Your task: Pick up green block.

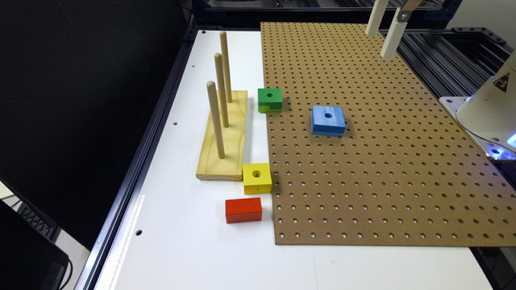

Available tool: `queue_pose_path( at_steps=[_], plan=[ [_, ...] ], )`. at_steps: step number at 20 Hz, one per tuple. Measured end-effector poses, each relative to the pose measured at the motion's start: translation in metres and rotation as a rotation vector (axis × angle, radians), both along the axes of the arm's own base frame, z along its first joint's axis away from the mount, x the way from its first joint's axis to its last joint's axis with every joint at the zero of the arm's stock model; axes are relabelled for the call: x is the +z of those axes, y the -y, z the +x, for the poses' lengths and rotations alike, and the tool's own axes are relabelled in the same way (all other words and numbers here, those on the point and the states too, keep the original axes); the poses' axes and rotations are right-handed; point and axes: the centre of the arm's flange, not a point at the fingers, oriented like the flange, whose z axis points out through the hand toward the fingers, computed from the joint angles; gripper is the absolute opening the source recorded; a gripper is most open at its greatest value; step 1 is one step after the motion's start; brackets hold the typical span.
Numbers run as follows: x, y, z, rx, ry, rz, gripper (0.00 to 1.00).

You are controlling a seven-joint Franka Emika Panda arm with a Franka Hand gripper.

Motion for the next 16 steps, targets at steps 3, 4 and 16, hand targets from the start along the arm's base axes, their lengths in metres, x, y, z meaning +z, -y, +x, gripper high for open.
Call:
queue_pose_path(
  at_steps=[3,4,16],
  plan=[
    [0.001,0.0,0.001,0.0,0.004,0.0,1.0],
    [0.002,0.0,0.001,0.0,0.007,-0.001,1.0],
    [0.006,0.002,0.024,0.0,0.038,-0.003,1.0]
  ],
)
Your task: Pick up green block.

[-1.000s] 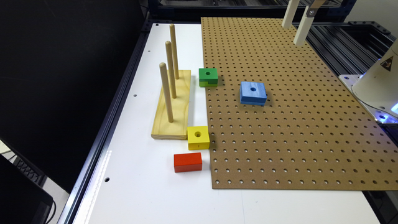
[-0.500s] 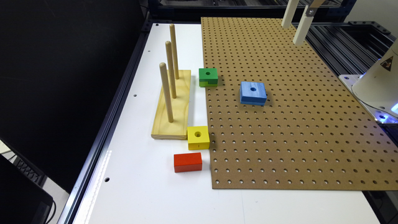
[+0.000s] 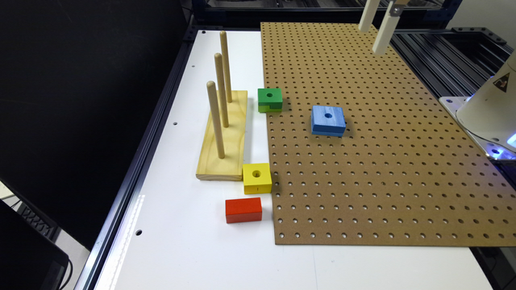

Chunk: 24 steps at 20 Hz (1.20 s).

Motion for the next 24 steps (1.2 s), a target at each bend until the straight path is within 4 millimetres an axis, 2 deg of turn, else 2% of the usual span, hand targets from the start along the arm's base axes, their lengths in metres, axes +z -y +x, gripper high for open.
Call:
queue_pose_path(
  at_steps=[7,13,18,24],
  plan=[
    [-0.003,0.001,0.037,0.005,-0.008,-0.001,1.0],
    [-0.006,0.002,0.047,0.006,-0.019,0.0,1.0],
    [0.0,0.002,0.054,0.008,-0.006,-0.002,1.0],
    [-0.001,0.003,0.083,0.009,-0.01,-0.001,1.0]
  ],
)
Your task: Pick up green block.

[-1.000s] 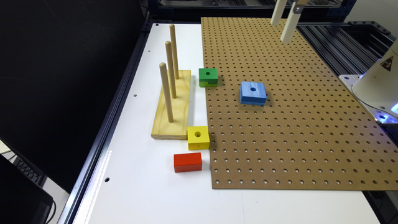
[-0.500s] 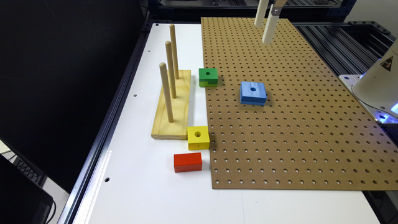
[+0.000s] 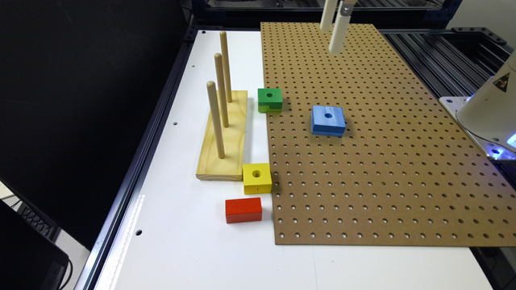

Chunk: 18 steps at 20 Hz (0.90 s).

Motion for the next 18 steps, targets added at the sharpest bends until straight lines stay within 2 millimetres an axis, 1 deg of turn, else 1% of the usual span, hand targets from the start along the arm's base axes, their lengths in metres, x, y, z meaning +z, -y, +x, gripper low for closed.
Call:
queue_pose_path(
  at_steps=[5,7,12,14,18],
  plan=[
    [-0.004,0.002,0.02,0.0,-0.008,0.001,1.0],
    [-0.006,0.002,0.023,0.0,-0.011,0.002,1.0],
    [-0.002,0.004,0.031,-0.004,-0.002,0.001,1.0],
    [-0.001,0.007,0.035,-0.007,0.002,0.001,1.0],
    [-0.003,0.017,0.051,-0.012,0.003,0.0,1.0]
  ],
)
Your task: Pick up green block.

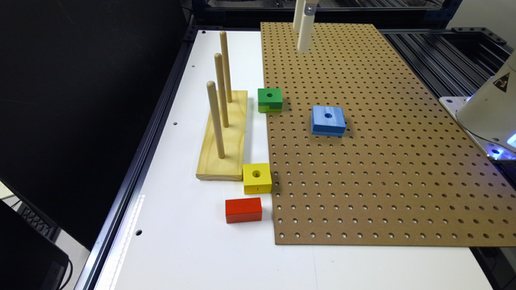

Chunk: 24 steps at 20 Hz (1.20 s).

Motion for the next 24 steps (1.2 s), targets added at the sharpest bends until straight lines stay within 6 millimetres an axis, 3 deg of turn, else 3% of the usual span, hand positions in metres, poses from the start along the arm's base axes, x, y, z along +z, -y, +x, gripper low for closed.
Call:
queue_pose_path(
  at_steps=[8,18,24],
  plan=[
    [-0.005,0.022,0.021,-0.003,-0.002,-0.001,1.0],
    [-0.006,0.047,0.018,-0.003,-0.003,-0.003,1.0],
    [-0.039,0.05,0.022,-0.003,-0.024,0.001,1.0]
  ],
)
